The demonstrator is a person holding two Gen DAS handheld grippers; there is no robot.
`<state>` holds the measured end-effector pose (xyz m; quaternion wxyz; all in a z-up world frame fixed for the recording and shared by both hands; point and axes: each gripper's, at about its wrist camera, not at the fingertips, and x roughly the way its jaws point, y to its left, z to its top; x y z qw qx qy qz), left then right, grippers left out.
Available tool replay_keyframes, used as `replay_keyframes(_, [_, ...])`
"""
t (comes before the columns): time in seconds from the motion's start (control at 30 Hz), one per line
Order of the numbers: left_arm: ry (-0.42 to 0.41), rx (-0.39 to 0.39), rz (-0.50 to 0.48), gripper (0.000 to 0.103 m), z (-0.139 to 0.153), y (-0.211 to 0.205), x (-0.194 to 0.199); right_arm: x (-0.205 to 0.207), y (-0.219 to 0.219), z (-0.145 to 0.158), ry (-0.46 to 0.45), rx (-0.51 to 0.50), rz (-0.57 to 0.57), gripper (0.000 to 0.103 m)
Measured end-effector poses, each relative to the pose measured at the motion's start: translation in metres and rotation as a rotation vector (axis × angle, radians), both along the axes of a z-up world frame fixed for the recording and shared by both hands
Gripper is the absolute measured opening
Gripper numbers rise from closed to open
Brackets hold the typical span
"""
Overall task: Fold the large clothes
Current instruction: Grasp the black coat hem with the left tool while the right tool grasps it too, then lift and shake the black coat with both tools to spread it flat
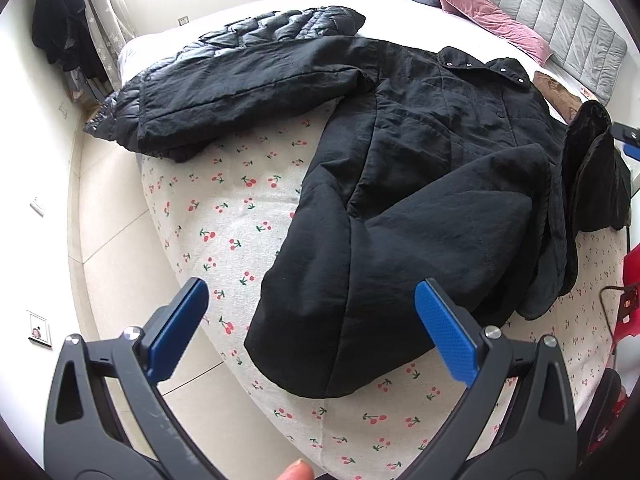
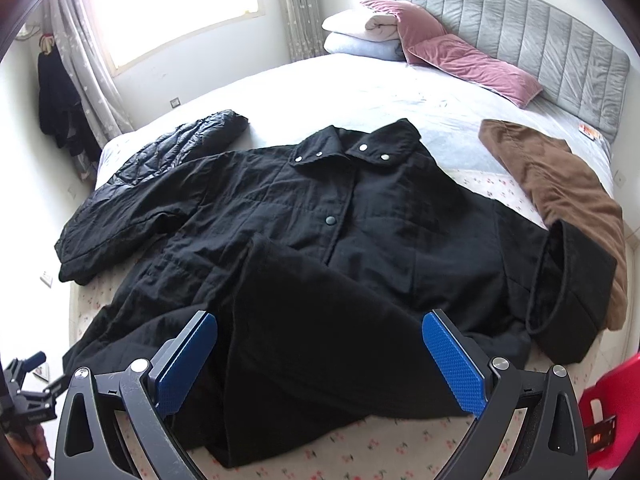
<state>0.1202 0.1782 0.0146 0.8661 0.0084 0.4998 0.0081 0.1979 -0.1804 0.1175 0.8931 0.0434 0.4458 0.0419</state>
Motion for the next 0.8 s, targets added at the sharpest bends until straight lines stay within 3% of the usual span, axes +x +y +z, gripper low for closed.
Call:
replay_keyframes(0.13, [0.022,-0.04,-0.031,0.103,-0.01,0.005,0.003,0.015,0.01,-0.01,-0.011,-0.05,-0.019,0.094])
replay_keyframes(0.33, [0.066,-0.111,-0.102,0.102,-0.026,0.004,0.004,0.02,0.004,-0.018,-0.002,-0.038,-0.023,0.068])
replay_keyframes(0.4, [0.077,-0.139,-0.135,0.101,-0.029,-0.001,0.002,0.019,0.004,-0.019,-0.009,-0.052,-0.017,0.052])
replay_keyframes(0.53, [0.094,-0.127,-0.16,0.096,-0.035,-0.008,-0.001,0.014,0.003,-0.021,0.0,-0.04,0.011,0.03])
replay_keyframes(0.57, [0.106,-0.128,-0.166,0.093,-0.038,-0.01,-0.002,0.013,0.003,-0.022,-0.003,-0.037,0.015,0.018])
replay_keyframes(0.67, [0.152,-0.135,-0.197,0.066,-0.046,-0.016,-0.006,0.001,-0.003,-0.019,-0.038,-0.031,0.006,0.013])
replay_keyframes(0.73, [0.184,-0.1,-0.214,0.036,-0.053,-0.025,-0.01,-0.009,-0.011,-0.013,-0.069,-0.029,-0.011,0.011])
replay_keyframes(0.8, [0.202,-0.076,-0.219,0.022,-0.056,-0.033,-0.016,-0.024,-0.023,-0.004,-0.111,-0.031,-0.041,0.01])
